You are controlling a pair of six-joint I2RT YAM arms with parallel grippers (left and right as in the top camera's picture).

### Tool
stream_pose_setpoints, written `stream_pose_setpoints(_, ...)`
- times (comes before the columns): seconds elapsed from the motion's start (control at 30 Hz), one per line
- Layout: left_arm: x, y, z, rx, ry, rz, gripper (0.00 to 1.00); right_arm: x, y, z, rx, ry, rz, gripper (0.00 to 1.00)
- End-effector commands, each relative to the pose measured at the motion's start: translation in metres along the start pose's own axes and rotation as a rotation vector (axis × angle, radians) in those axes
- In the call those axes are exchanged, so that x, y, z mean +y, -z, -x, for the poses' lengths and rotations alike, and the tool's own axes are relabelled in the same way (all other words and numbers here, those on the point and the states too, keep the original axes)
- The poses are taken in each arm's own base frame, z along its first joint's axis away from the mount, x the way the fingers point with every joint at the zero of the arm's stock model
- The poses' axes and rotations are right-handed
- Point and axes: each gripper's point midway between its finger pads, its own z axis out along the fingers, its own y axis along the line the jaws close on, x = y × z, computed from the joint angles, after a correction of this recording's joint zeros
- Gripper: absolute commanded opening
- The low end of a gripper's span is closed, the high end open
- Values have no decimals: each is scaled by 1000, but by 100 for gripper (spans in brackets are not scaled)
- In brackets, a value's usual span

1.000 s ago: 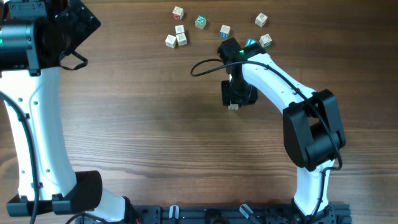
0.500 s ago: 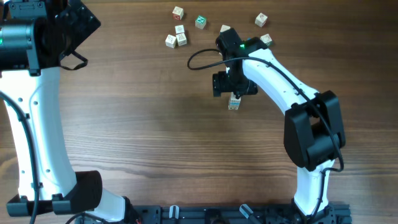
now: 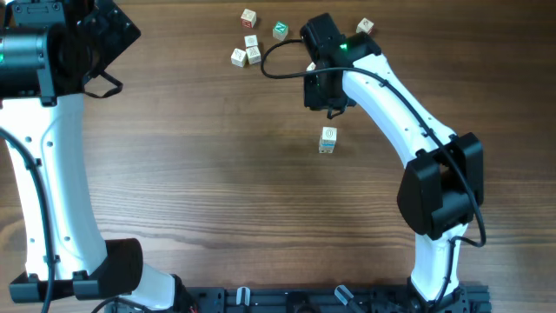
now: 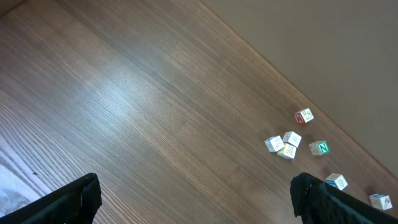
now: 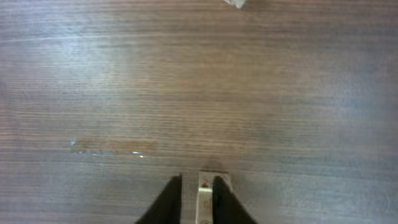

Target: Form a tower

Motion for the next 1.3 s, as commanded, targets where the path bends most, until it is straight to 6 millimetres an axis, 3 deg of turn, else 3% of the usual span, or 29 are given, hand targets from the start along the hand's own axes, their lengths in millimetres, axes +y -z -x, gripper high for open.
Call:
stream_pose_setpoints(0.0,4,10,7,-34,25,-3,100,-6,12,0,-13,-49,-25,10)
stream_pose_setpoints(0.6,4,10,6,-34,25,-2,100,-7,12,-29,110,-53,-18,5)
stream_pose_setpoints(1.27,4,10,6,-34,25,-2,100,-4,0,-30,105,-36,1,5)
